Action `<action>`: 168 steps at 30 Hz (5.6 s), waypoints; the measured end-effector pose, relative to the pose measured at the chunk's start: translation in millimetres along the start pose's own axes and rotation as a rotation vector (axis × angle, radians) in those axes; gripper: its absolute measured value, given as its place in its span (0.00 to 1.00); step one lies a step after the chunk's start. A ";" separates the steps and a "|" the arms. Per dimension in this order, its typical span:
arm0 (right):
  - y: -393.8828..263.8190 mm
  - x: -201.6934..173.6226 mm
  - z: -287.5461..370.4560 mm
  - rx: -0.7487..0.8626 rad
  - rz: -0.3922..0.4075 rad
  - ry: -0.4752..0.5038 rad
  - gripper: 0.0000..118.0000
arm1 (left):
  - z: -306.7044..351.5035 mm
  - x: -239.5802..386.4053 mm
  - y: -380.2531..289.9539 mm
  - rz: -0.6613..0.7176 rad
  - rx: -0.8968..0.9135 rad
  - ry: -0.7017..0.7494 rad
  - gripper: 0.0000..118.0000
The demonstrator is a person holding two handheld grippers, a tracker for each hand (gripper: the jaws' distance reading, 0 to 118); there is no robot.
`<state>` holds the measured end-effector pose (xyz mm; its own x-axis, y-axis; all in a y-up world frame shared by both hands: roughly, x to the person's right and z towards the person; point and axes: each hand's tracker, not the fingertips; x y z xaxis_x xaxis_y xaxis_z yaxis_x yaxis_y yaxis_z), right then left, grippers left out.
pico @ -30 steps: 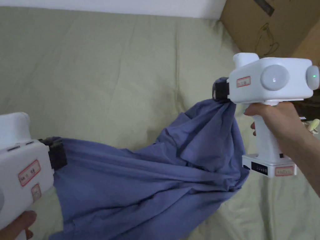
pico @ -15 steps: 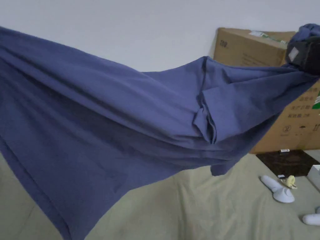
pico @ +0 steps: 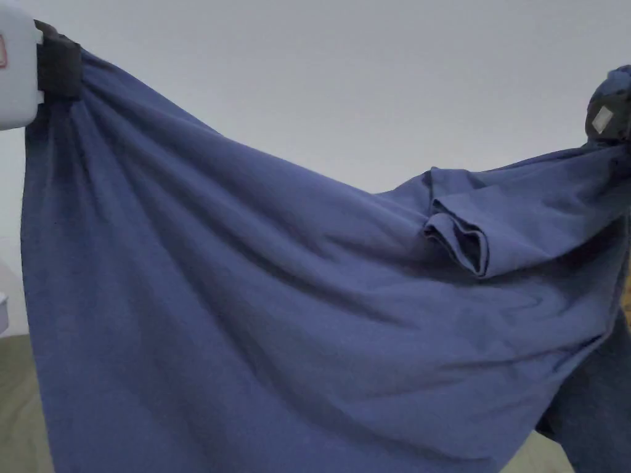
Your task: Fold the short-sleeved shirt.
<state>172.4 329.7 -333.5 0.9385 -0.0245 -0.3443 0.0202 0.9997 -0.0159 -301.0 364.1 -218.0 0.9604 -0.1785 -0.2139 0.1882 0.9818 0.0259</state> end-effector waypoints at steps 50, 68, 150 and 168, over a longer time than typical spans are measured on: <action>-482.3 18.7 -87.4 -0.739 -0.326 0.041 0.14 | 35.2 31.7 -468.7 0.152 -0.832 0.012 0.02; -452.6 -8.6 -3.9 -0.718 -0.020 0.036 0.99 | 116.9 35.9 -450.7 0.181 -0.864 -0.115 0.92; -525.6 21.1 -180.4 -1.266 -0.162 -0.129 0.99 | -243.8 28.9 -461.5 0.176 -0.968 -0.201 0.01; -474.0 -7.1 -153.7 -1.049 -0.076 -0.112 0.01 | -198.3 20.7 -434.3 0.141 -0.890 -0.158 0.01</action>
<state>103.2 -145.1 -467.8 0.9749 -0.0324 -0.2204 -0.1773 0.4866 -0.8555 -403.6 -53.1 -427.3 0.9918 0.0045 -0.1277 -0.0976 0.6715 -0.7346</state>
